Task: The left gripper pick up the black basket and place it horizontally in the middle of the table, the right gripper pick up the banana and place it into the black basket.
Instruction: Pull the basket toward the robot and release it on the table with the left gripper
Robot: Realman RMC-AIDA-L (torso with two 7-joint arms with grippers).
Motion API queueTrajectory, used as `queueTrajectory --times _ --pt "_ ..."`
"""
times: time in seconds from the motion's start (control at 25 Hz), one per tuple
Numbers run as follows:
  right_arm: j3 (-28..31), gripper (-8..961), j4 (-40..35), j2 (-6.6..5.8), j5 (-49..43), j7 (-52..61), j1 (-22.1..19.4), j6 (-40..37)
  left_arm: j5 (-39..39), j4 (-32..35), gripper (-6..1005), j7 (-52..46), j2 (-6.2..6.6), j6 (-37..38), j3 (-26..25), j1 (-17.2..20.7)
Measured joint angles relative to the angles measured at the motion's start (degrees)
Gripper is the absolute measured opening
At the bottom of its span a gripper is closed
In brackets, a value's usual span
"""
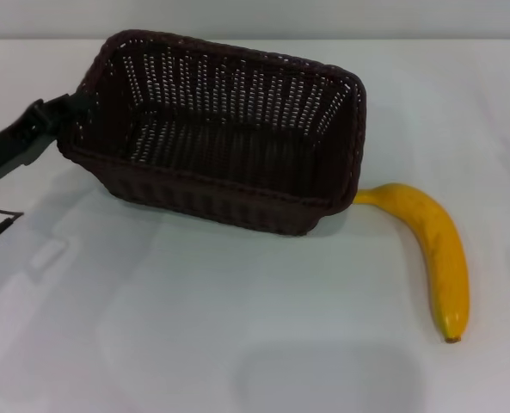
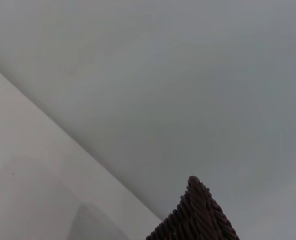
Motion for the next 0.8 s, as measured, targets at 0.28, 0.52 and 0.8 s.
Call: queueTrajectory --times 0.28,0.52,0.8 --pt "0.0 842 0.0 0.00 -0.1 0.1 0.0 0.1 -7.7 -6.6 227 6.9 0.41 2.9 1.8 -0.5" --pt "-0.1 842 0.1 0.00 -0.1 0.1 0.0 0.2 -9.2 -10.1 235 8.0 0.28 5.9 2.0 -0.6" --pt "0.1 842 0.1 -0.18 -0.1 0.1 -0.4 0.2 -8.8 -11.6 432 7.5 0.48 9.2 2.3 -0.5"
